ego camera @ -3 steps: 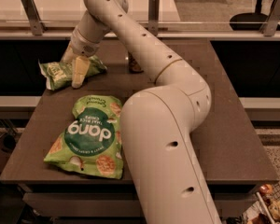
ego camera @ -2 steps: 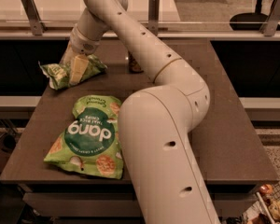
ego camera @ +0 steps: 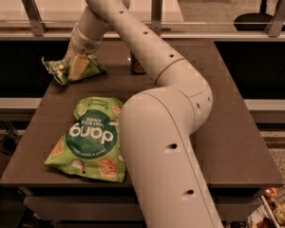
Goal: Pick green jalapeno chip bag
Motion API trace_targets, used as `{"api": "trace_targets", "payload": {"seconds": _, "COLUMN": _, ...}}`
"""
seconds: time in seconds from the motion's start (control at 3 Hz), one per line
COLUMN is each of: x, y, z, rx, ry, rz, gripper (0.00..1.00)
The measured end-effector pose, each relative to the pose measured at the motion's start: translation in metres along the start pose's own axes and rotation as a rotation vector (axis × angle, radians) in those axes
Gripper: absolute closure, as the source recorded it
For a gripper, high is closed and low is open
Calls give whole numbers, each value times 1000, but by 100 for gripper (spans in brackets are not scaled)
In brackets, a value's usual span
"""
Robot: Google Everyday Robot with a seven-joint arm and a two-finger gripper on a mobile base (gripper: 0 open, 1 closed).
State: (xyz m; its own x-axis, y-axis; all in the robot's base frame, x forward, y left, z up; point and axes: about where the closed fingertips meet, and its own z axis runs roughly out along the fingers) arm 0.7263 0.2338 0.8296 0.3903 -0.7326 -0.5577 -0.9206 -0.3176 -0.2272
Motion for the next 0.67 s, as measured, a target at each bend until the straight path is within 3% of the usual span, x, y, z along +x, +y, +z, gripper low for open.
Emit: {"api": "trace_targets", "payload": {"seconds": 0.67, "x": -13, "y": 11, "z": -24, "rx": 17, "ry": 20, "rz": 26, "gripper": 100}}
